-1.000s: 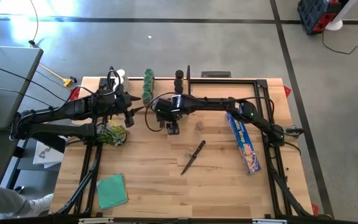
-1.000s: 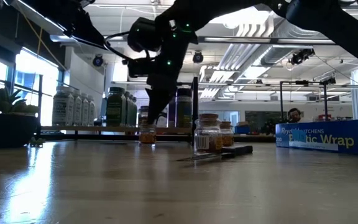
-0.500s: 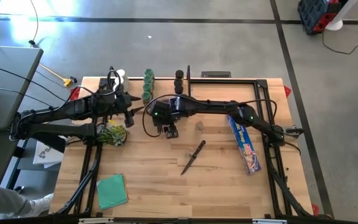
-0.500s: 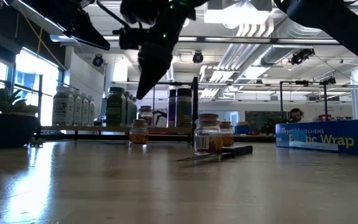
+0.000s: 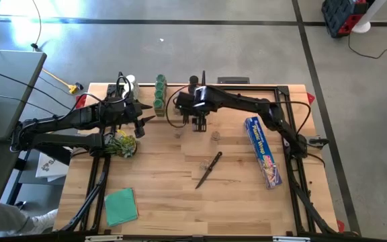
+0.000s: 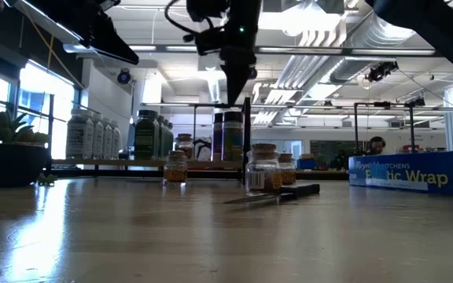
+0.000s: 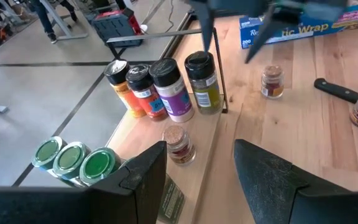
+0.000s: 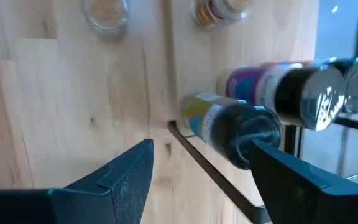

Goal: Shelf spices
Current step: Put the brown lid seasoning bottle on the shelf

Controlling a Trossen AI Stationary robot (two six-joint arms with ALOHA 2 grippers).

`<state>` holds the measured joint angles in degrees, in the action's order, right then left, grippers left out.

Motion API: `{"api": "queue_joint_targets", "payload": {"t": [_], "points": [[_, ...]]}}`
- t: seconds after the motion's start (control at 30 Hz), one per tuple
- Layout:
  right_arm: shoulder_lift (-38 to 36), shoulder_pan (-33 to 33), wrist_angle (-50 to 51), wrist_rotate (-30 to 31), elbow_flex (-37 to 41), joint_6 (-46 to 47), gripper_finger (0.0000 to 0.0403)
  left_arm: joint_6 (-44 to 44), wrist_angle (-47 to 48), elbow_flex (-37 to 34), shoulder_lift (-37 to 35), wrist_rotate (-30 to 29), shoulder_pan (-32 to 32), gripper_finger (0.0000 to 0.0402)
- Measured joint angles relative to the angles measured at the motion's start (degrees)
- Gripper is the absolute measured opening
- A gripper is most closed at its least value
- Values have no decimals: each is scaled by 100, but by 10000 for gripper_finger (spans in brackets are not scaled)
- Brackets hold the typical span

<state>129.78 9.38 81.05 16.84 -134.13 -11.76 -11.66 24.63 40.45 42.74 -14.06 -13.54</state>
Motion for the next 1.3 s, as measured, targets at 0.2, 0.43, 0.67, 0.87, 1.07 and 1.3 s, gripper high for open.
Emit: {"api": "queue_joint_targets", "payload": {"t": [0.2, 0.43, 0.67, 0.87, 1.07, 1.3], "points": [[4, 196, -207, -117, 199, 17, 254, 44, -5, 0, 0, 0, 2, 183], [16, 338, -290, -427, 193, -26, 254, 17, -7, 0, 0, 0, 0, 183], [75, 354, -329, -535, 188, -154, 254, 13, -10, 0, 2, 0, 0, 183], [94, 335, -605, -556, 188, -222, 254, 16, -10, 0, 0, 0, 1, 183], [96, 335, -682, -526, 188, -222, 254, 22, -10, 0, 1, 0, 0, 183], [107, 333, -844, -412, 175, -355, 253, 46, -10, 0, 2, 0, 1, 183]]}}
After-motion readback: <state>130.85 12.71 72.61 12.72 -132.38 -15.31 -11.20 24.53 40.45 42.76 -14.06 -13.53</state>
